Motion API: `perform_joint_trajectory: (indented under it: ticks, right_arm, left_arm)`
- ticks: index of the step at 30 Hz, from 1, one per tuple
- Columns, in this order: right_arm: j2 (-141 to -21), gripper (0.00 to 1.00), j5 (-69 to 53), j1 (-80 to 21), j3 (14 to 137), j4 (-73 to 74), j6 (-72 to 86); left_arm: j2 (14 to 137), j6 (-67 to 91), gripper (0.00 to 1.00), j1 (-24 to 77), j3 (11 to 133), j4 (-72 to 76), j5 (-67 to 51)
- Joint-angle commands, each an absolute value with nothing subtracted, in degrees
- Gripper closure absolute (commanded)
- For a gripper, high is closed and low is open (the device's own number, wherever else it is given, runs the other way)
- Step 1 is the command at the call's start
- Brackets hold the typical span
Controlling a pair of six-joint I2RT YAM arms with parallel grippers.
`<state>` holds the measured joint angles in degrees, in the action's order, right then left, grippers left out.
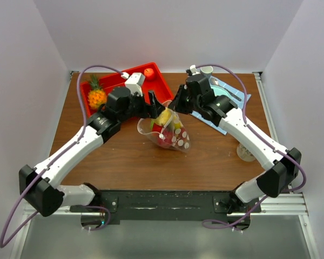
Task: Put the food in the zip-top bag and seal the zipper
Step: Place the fake fruit in the zipper food storage bag, then adjust the zipper food storage bag at the center of the board.
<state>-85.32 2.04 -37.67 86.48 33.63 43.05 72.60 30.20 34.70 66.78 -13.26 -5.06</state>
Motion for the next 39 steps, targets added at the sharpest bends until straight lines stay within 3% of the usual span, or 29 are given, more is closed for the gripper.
perform_joint_trajectory:
  ticks: [1, 8, 13, 17, 22, 23, 25, 26, 27, 28, 35, 39]
  right_arm:
    - [-81.9, 1.00, 0.2, -37.0, 86.6, 29.1, 44.4]
    - [-81.9, 1.00, 0.2, -36.9, 86.5, 28.5, 44.7]
    - [-82.2, 1.00, -1.1, -36.9, 86.7, 28.2, 44.9]
    - [-82.5, 1.00, -1.8, -36.9, 86.9, 28.1, 44.9]
    - [-82.2, 1.00, -1.8, -36.9, 86.5, 28.1, 45.1]
    - [-82.2, 1.00, -1.8, -36.8, 86.3, 28.2, 44.9]
    - [-81.9, 1.00, -1.7, -37.0, 86.3, 28.6, 44.6]
    - [-81.9, 1.00, -1.6, -36.9, 86.2, 28.6, 44.3]
    - [-82.1, 1.00, -1.4, -36.9, 86.1, 28.6, 43.5]
    - [-83.0, 1.00, -1.3, -36.9, 86.6, 29.1, 42.7]
    - [-85.9, 1.00, 4.1, -41.8, 85.8, 31.3, 37.7]
    - [-88.5, 1.00, 9.0, -41.7, 88.9, 35.1, 34.1]
  left_arm:
    - [65.9, 27.6, 0.26, 35.0, 67.5, -16.3, 1.8]
    - [58.5, 27.2, 0.49, 35.1, 59.3, -22.8, 12.0]
    - [56.6, 28.6, 0.48, 35.0, 51.5, -21.3, 11.3]
    - [57.4, 29.0, 0.41, 35.1, 49.2, -18.9, 11.0]
    - [60.4, 28.9, 0.41, 35.0, 48.3, -16.3, 11.7]
    - [61.1, 29.0, 0.45, 35.0, 48.4, -15.0, 11.4]
    - [61.5, 29.1, 0.63, 35.0, 48.6, -13.7, 10.0]
    - [61.7, 29.3, 0.74, 35.1, 48.8, -12.7, 9.1]
    - [61.6, 29.4, 0.94, 35.1, 49.1, -12.2, 7.0]
    - [61.5, 30.1, 1.00, 35.2, 49.9, -12.0, 5.9]
    - [60.4, 32.3, 1.00, 36.9, 53.3, -9.4, 3.3]
    - [64.7, 32.7, 1.00, 39.5, 62.0, -10.2, 2.9]
